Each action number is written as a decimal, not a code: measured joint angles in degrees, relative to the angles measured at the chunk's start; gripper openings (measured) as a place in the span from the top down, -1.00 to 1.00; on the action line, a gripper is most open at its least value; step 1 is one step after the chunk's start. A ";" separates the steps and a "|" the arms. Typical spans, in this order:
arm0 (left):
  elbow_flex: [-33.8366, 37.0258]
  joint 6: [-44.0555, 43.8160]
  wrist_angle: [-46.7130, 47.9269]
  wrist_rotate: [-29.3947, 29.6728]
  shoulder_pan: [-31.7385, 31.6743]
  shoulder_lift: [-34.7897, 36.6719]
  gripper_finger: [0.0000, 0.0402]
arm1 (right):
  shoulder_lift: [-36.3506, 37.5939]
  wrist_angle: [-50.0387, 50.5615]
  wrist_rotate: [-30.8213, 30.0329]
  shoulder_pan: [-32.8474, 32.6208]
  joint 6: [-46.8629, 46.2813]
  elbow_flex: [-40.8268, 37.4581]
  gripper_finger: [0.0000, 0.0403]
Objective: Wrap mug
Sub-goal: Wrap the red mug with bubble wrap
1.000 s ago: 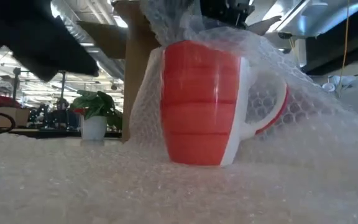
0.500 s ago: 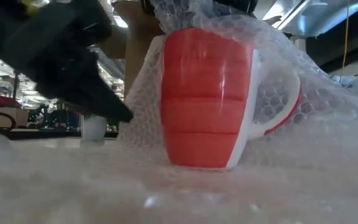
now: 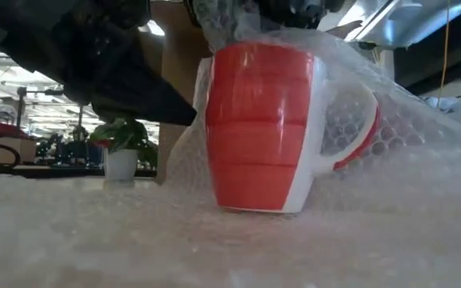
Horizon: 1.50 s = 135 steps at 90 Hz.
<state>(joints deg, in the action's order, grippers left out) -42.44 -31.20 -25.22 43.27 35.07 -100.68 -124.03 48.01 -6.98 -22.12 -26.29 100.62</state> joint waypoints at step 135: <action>0.00 9.35 -8.14 -4.83 -2.79 4.37 0.90 | 1.57 9.25 -2.48 -0.03 -3.73 7.44 1.00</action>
<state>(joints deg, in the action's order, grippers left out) -42.44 -21.85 -33.36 38.44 32.28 -96.31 -122.46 57.26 -9.45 -22.15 -30.02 108.06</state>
